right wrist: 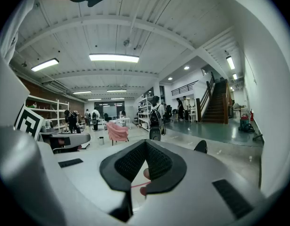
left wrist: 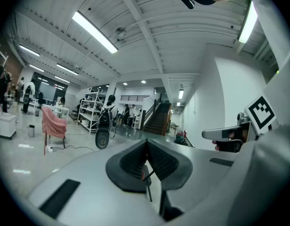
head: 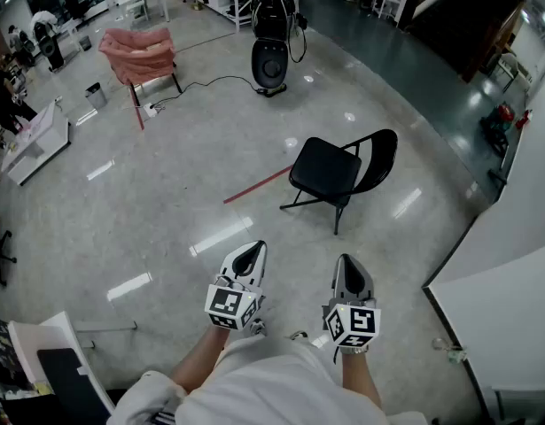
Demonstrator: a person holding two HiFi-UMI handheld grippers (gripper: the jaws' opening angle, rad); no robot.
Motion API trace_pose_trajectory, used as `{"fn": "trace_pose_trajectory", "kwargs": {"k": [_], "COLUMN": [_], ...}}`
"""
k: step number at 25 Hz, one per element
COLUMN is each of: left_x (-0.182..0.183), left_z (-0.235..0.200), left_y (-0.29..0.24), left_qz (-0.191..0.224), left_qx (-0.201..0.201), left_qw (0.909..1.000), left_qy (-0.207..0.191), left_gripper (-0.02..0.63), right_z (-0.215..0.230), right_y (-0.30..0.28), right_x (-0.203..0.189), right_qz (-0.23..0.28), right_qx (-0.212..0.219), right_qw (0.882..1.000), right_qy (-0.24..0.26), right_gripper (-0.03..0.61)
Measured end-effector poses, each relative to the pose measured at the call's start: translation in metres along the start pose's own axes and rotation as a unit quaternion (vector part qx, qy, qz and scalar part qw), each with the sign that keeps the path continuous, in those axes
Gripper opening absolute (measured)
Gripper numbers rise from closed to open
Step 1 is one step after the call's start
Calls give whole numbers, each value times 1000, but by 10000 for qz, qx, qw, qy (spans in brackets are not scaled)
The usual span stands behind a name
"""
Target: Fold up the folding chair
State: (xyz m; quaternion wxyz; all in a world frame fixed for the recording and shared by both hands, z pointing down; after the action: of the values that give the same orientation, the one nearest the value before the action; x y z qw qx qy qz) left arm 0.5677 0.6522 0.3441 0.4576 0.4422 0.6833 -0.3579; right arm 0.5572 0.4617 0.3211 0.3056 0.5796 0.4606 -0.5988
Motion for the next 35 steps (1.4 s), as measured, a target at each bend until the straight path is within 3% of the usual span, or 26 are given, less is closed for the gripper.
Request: {"fn": "trace_pose_trajectory", "kwargs": {"k": [5,7,12,15,25,35], "left_x": [-16,-22,-25,-30,-42,-58], "left_z": [-19,2,75,92,128,134], "left_y": [18,6,-3,2,5,-31], "left_qz": [-191,-192,-334,-395,-258,-423], "left_qx": [562,398,-205,-111,392,228], "left_qw": [9973,9980,9992,9989,9983,9986], "left_qy": [443,459,-118,-207,-350,-225], "left_gripper": [11,11,11,11,11,11], "right_z": [-4,17,76,97,125,160], "right_y": [19,32,70,84,111,101], "right_x": [-16,-23,-37,-45,-68,-74], "right_qz": [-163,-205,-245,-172,84,-62], "right_qx": [-87,-221,-619,-696,-279,-524], "right_qw": [9997,9992,9963,9945,9952,9927], "right_qy": [-179,-267,-547,-770,-937,-1086], "right_gripper": [3,3,3,3,2,3]}}
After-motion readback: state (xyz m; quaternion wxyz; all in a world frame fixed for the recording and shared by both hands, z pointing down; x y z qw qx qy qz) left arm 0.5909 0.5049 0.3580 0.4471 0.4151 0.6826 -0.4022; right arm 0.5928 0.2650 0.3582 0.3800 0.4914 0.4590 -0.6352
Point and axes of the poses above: the fingertips, and each gripper's own axes: y backward along the fingers, z to its right, x out of its top, the point moved 1 cm from there along y, backward along the fingers, and after that the axes turned 8 degrees about y, right-handed, at the moved point
